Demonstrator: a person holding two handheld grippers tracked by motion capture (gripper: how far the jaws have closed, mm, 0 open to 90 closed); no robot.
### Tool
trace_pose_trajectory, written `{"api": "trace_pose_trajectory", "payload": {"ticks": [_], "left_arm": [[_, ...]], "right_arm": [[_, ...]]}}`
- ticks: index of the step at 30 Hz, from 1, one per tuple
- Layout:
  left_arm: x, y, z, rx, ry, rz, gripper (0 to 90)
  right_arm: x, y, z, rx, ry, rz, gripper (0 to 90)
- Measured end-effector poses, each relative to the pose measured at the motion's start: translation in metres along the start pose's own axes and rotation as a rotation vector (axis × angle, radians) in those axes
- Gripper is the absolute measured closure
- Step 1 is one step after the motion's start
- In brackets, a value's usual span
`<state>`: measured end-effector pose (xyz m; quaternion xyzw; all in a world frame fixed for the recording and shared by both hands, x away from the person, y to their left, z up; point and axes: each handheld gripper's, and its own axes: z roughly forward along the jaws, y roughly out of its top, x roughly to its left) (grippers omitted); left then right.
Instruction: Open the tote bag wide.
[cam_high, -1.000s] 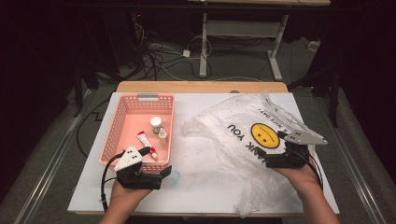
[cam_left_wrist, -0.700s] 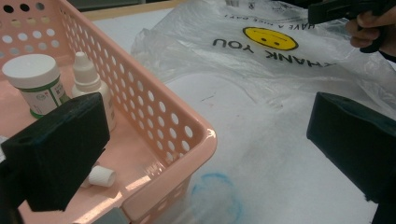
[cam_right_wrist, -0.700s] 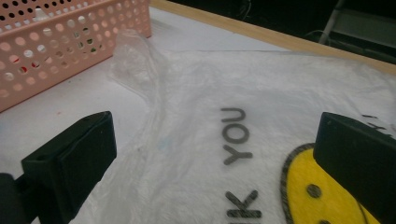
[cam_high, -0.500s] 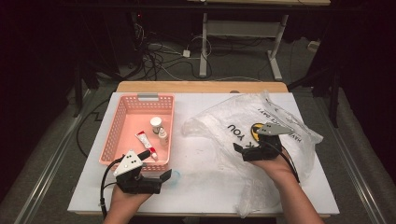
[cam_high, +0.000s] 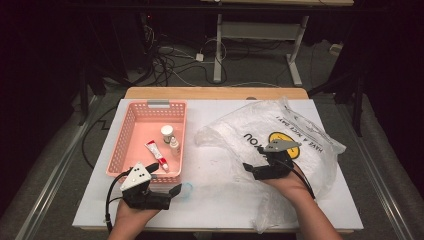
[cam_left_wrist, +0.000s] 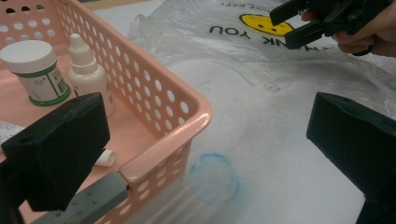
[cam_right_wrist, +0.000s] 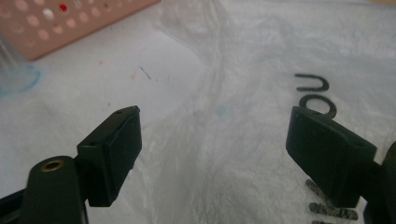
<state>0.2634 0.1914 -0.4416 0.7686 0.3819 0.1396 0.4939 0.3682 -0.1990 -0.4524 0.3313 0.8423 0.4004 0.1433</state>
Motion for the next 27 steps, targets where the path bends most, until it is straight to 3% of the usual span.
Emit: {"api": "trace_pose_trajectory", "payload": {"ticks": [8, 16, 27], "left_arm": [[0.004, 0.0, -0.004, -0.006, 0.004, -0.014, 0.0], [0.005, 0.0, -0.004, -0.002, -0.006, -0.018, 0.0], [0.003, 0.0, -0.001, 0.015, -0.02, -0.009, 0.0]], "right_arm": [[0.01, -0.01, 0.015, 0.112, 0.015, -0.058, 24.2], [0.01, -0.018, 0.027, 0.165, 0.019, -0.053, 23.8], [0.001, -0.022, 0.023, 0.128, 0.02, -0.007, 40.0]]}}
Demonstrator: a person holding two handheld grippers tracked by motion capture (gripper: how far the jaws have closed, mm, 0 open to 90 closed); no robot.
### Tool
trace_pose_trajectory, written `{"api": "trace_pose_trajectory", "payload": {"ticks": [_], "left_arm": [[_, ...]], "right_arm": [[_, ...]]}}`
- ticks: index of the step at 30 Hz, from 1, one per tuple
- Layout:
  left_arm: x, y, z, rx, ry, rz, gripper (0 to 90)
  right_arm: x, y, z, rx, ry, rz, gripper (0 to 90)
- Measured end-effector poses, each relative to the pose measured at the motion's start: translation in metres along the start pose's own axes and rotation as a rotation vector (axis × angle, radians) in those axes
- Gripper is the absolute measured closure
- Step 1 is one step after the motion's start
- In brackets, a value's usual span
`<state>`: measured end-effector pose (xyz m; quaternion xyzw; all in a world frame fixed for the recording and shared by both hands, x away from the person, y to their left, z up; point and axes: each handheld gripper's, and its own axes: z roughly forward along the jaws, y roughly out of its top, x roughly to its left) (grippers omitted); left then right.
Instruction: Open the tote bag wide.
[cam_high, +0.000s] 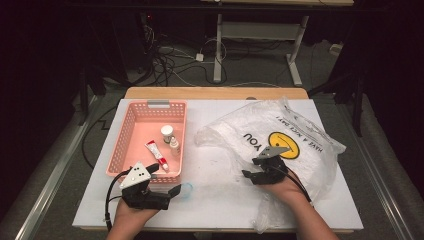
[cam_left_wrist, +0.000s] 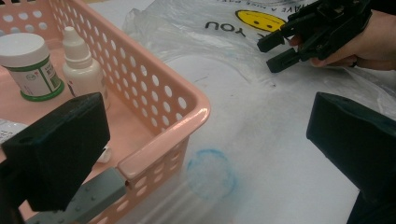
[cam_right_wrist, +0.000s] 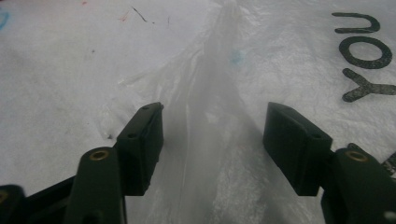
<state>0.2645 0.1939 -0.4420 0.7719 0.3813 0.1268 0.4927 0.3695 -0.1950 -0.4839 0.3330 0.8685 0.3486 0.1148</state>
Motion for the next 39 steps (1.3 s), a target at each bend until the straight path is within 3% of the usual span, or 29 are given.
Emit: {"api": "trace_pose_trajectory", "payload": {"ticks": [11, 30, 39], "left_arm": [[0.001, 0.0, 0.0, -0.001, 0.003, -0.002, 0.0], [0.001, 0.0, 0.0, -0.003, 0.003, -0.005, 0.0], [0.001, 0.0, 0.0, -0.004, 0.002, -0.006, 0.0]], "right_arm": [[-0.004, -0.002, -0.002, -0.019, -0.024, 0.007, 56.0], [-0.011, -0.002, -0.01, -0.062, 0.008, 0.038, 66.1], [-0.011, -0.002, -0.007, -0.033, -0.021, 0.022, 79.9]]}}
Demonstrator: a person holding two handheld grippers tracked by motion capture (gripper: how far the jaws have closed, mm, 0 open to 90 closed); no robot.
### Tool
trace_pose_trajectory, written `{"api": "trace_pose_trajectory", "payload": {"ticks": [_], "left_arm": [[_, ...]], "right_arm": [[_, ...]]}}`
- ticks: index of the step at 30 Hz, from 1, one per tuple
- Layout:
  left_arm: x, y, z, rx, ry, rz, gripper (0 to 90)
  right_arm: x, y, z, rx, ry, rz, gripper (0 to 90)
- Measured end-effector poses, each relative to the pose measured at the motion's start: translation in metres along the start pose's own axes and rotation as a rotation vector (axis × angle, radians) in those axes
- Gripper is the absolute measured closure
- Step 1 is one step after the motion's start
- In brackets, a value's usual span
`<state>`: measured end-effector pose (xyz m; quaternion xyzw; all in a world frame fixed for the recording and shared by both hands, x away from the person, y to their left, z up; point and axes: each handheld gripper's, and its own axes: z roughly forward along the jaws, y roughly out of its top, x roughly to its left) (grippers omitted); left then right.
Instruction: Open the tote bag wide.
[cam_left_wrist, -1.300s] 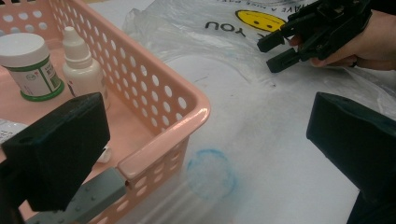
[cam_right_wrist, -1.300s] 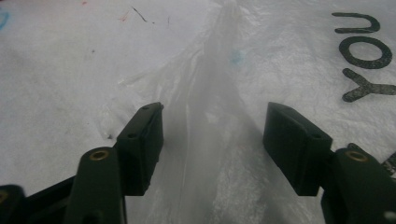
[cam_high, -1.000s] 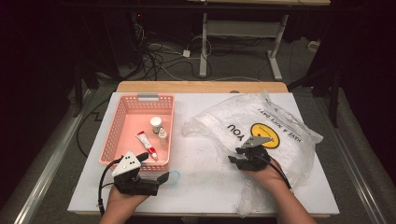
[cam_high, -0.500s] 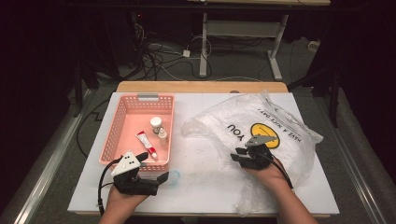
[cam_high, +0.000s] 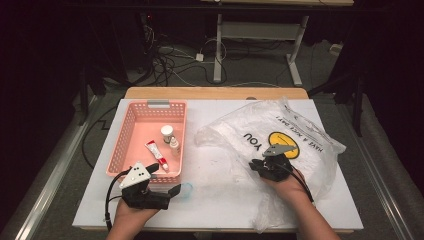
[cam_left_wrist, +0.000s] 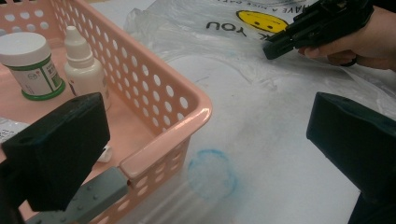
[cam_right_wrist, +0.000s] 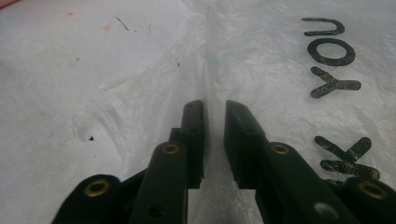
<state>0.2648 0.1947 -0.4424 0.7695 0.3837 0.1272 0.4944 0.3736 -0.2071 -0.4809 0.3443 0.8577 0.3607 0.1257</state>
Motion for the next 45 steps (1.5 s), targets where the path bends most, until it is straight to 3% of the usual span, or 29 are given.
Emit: {"api": "trace_pose_trajectory", "payload": {"ticks": [5, 21, 32, 45], "left_arm": [[0.0, 0.0, -0.001, -0.003, 0.001, -0.001, 0.0], [0.0, 0.0, 0.0, -0.006, 0.005, 0.004, 0.0], [0.002, -0.001, -0.001, -0.012, 0.009, -0.004, 0.0], [0.005, -0.004, -0.005, -0.027, 0.01, -0.043, 0.0]], "right_arm": [[0.0, -0.001, 0.0, -0.01, -0.025, -0.007, 90.0], [-0.005, 0.004, -0.026, -0.181, -0.051, 0.001, 90.0], [-0.006, 0.015, -0.053, -0.303, -0.081, -0.008, 90.0], [-0.008, 0.022, -0.073, -0.401, -0.089, 0.008, 90.0]]}}
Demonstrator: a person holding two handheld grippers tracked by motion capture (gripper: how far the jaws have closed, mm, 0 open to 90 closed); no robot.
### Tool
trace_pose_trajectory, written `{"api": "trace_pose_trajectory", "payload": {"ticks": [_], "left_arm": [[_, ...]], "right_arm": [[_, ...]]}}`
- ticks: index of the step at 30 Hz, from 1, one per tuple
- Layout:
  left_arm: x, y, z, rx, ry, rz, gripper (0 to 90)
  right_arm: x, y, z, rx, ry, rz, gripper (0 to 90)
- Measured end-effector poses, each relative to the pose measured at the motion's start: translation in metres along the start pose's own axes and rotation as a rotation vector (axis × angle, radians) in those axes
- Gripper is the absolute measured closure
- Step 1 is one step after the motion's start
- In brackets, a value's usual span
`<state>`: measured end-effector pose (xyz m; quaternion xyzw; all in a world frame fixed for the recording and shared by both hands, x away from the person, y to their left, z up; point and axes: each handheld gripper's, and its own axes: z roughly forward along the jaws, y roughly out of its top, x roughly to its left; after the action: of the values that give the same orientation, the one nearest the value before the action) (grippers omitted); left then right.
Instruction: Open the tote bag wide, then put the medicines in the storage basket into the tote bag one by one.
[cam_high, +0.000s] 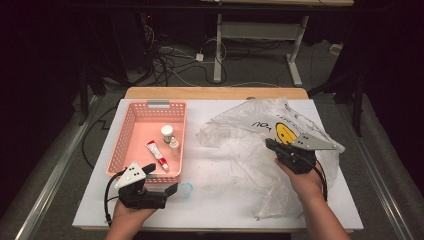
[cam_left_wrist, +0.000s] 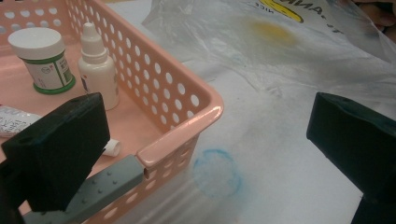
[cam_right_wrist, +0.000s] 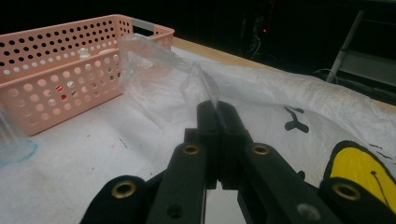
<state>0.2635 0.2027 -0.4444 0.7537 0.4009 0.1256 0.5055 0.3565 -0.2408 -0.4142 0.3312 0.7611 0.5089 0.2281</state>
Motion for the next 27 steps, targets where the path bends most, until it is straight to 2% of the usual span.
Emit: {"api": "trace_pose_trajectory", "payload": {"ticks": [4, 7, 14, 16, 21, 24, 27], "left_arm": [[0.001, 0.002, -0.002, -0.011, -0.001, -0.003, 0.0], [0.003, 0.01, -0.003, -0.028, -0.029, -0.04, 0.0], [0.013, 0.026, -0.01, -0.067, 0.029, -0.052, 0.0], [0.017, 0.03, -0.01, -0.055, 0.041, -0.051, 0.0], [0.03, 0.043, -0.009, -0.071, 0.082, -0.057, 0.0], [0.039, 0.053, -0.009, -0.068, 0.078, -0.094, 4.3], [0.046, 0.062, -0.008, -0.072, 0.094, -0.096, 13.2]], "right_arm": [[-0.001, -0.001, 0.001, 0.007, 0.005, 0.003, 90.0], [-0.001, -0.001, 0.001, 0.007, 0.006, 0.005, 90.0], [-0.001, 0.0, 0.003, 0.006, 0.011, 0.001, 90.0], [-0.001, 0.0, 0.003, 0.006, 0.012, 0.004, 90.0], [-0.002, -0.001, 0.003, 0.009, 0.011, 0.003, 90.0], [-0.003, -0.001, 0.002, 0.006, 0.01, 0.004, 90.0], [-0.003, -0.001, 0.002, 0.009, 0.011, 0.011, 90.0]]}}
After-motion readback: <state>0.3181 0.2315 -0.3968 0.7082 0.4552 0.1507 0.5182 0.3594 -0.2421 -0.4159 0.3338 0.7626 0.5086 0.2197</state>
